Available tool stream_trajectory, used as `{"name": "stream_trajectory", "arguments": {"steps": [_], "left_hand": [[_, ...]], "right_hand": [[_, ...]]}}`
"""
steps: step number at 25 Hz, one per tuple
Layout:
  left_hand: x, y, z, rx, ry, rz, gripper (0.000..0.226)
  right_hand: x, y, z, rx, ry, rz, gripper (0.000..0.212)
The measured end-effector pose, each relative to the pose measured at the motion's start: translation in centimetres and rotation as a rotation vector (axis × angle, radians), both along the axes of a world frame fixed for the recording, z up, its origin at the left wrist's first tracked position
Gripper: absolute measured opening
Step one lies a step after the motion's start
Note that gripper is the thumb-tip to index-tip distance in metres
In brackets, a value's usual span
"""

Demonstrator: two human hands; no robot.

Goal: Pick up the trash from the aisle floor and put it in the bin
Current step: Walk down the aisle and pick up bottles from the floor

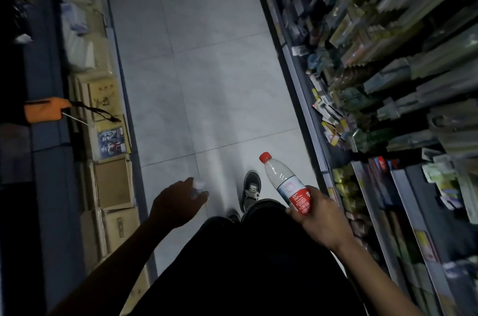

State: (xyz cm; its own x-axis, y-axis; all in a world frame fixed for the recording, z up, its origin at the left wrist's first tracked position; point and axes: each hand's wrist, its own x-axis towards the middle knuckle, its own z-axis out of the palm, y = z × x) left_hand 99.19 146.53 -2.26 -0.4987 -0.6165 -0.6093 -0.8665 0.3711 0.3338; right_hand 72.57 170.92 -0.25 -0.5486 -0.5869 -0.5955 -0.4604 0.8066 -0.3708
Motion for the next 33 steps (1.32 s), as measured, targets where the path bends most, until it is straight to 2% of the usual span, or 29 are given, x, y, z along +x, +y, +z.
{"name": "stream_trajectory", "arguments": {"steps": [3,8,12,16,18,21,26,30,33], "left_hand": [[-0.5,-3.6,0.3,0.049,0.007,0.034,0.039],[0.2,-9.9,1.2,0.054,0.026,0.306,0.038],[0.3,-17.8,1.2,0.063,0.064,0.428,0.045],[-1.5,-29.2,1.5,0.075,0.121,0.471,0.053],[-3.3,-35.4,1.6,0.033,0.091,0.452,0.053],[-7.1,-44.3,1.1,-0.011,0.062,0.319,0.052],[-16.6,-57.5,1.4,-0.041,0.074,0.213,0.056],[-25.0,-67.3,1.1,-0.090,0.077,0.108,0.056],[-29.7,-73.6,1.9,-0.083,0.056,0.152,0.057]], "right_hand": [[-4.0,-7.7,-0.6,-0.012,-0.032,0.110,0.074],[-9.1,-22.4,-0.2,-0.050,0.008,0.316,0.069],[-11.7,-35.0,0.3,-0.078,0.022,0.360,0.068],[-13.8,-45.8,1.6,-0.086,0.034,0.286,0.061],[-14.8,-49.9,2.1,-0.087,0.026,0.237,0.057],[-16.8,-54.0,2.3,-0.070,0.042,0.212,0.064],[-21.7,-59.6,2.0,-0.026,0.045,0.099,0.067],[-28.6,-67.5,1.0,-0.022,0.015,0.071,0.057],[-34.8,-75.4,1.2,-0.034,-0.011,0.080,0.064]]}}
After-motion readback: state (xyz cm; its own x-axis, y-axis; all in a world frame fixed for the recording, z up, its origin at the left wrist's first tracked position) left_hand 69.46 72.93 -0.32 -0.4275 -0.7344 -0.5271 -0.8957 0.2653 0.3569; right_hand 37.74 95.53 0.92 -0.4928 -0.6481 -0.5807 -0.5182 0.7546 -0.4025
